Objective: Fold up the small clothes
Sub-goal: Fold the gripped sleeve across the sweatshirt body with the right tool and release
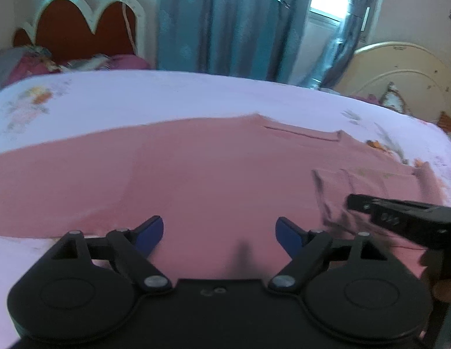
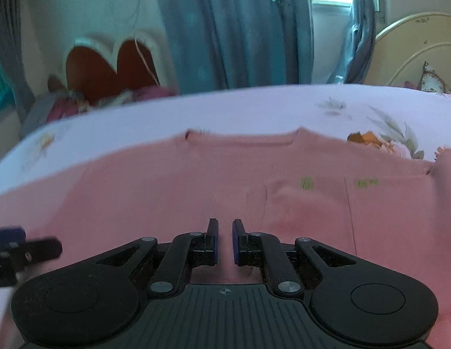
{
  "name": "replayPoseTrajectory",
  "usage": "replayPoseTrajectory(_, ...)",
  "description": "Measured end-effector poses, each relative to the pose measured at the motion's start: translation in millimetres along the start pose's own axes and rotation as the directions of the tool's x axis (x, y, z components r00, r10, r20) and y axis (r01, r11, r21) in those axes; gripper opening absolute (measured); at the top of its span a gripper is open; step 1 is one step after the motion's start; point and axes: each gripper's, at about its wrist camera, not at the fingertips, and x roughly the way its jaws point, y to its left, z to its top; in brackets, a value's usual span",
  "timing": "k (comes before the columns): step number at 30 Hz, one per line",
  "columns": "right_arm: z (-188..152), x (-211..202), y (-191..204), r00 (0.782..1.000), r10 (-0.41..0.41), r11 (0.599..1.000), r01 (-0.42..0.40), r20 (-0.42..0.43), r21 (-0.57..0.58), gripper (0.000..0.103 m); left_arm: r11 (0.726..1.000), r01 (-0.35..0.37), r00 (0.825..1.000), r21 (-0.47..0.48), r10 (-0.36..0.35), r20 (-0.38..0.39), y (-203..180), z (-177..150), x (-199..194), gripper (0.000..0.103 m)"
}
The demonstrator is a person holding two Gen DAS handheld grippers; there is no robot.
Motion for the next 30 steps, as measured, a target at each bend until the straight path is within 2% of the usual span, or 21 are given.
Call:
replayPoseTrajectory(4,-3.4,-20.8,-23.2,0.999,-0.026,0.998,0.025,0.025,0.050,0.009,0.991,0.126,0.991,-0.049,-0.129,-0.045,-14.7,3.3,17.6,0.084)
replayPoseTrajectory(7,-10.3,-42.4,-53.0,0.994,-0.103,0.991,0.099,0.040,0.087,0.010,0.976,0.208,0.972,-0.066,-0.214,-0.098,-35.0,6.1,40.6,0.084)
replayPoseTrajectory(8,-12.1,-48.1,-62.0,0.991,-0.129,0.987,0.125,0.038,0.098,0.014,0.970,0.231,0.964,-0.076,-0.239,-0.118,-44.0,7.6,50.2,0.084)
replayPoseTrajectory(9,-17.1,-55.9,-73.2,0.986,-0.159,0.982,0.154,0.039,0.109,0.035,0.965,0.248,0.958,-0.088,-0.258,-0.128,-49.2,7.0,57.1,0.084)
replayPoseTrajectory(10,-22.3,-64.3,-83.9,0.980,-0.192,0.975,0.185,0.050,0.120,0.052,0.960,0.259,0.952,-0.103,-0.272,-0.140,-54.6,8.1,64.3,0.086)
replayPoseTrajectory(11,-27.3,-72.9,-93.0,0.971,-0.231,0.967,0.221,0.066,0.124,0.076,0.957,0.262,0.947,-0.124,-0.280,-0.155,-59.6,8.1,73.5,0.087)
replayPoseTrajectory(12,-33.1,-81.2,-101.5,0.963,-0.260,0.961,0.250,0.077,0.117,0.078,0.954,0.265,0.944,-0.139,-0.287,-0.164,-64.0,7.8,80.4,0.087)
replayPoseTrajectory(15,-46.8,-95.6,-124.9,0.943,-0.324,0.940,0.314,0.071,0.131,0.078,0.949,0.268,0.942,-0.165,-0.294,-0.163,-76.7,4.1,97.5,0.085)
replayPoseTrajectory(17,-55.4,-105.0,-143.9,0.937,-0.345,0.928,0.333,0.048,0.169,0.078,0.952,0.266,0.950,-0.153,-0.285,-0.126,-87.7,1.5,100.9,0.069)
replayPoseTrajectory(18,-60.1,-107.3,-150.0,0.936,-0.351,0.923,0.339,0.038,0.181,0.077,0.955,0.258,0.953,-0.149,-0.277,-0.125,-90.7,1.4,103.2,0.066)
replayPoseTrajectory(19,-64.5,-109.5,-155.4,0.934,-0.355,0.919,0.343,0.029,0.192,0.074,0.956,0.253,0.956,-0.145,-0.270,-0.115,-93.7,1.9,103.5,0.057)
replayPoseTrajectory(20,-67.3,-110.4,-159.6,0.936,-0.353,0.918,0.343,0.015,0.201,0.060,0.957,0.254,0.957,-0.143,-0.270,-0.106,-96.0,2.8,103.7,0.042)
replayPoseTrajectory(21,-69.2,-109.8,-165.4,0.937,-0.349,0.916,0.342,-0.004,0.209,0.052,0.953,0.265,0.954,-0.149,-0.281,-0.103,-95.6,2.7,103.4,0.033)
replayPoseTrajectory(22,-69.1,-108.0,-168.9,0.938,-0.347,0.914,0.342,-0.017,0.218,0.052,0.951,0.266,0.953,-0.156,-0.284,-0.108,-95.1,3.1,104.9,0.017)
replayPoseTrajectory(23,-71.5,-108.2,-170.9,0.937,-0.348,0.912,0.345,-0.023,0.223,0.052,0.949,0.270,0.951,-0.163,-0.289,-0.107,-94.7,3.4,106.2,0.010)
replayPoseTrajectory(27,-78.2,-107.9,-174.2,0.934,-0.356,0.911,0.355,-0.034,0.209,0.052,0.938,0.312,0.946,-0.151,-0.322,-0.044,-95.1,12.0,92.2,0.007)
replayPoseTrajectory(30,-74.9,-100.5,-173.5,0.934,-0.356,0.914,0.355,-0.032,0.198,0.052,0.920,0.362,0.932,-0.149,-0.360,0.036,-93.5,32.7,69.7,0.007)
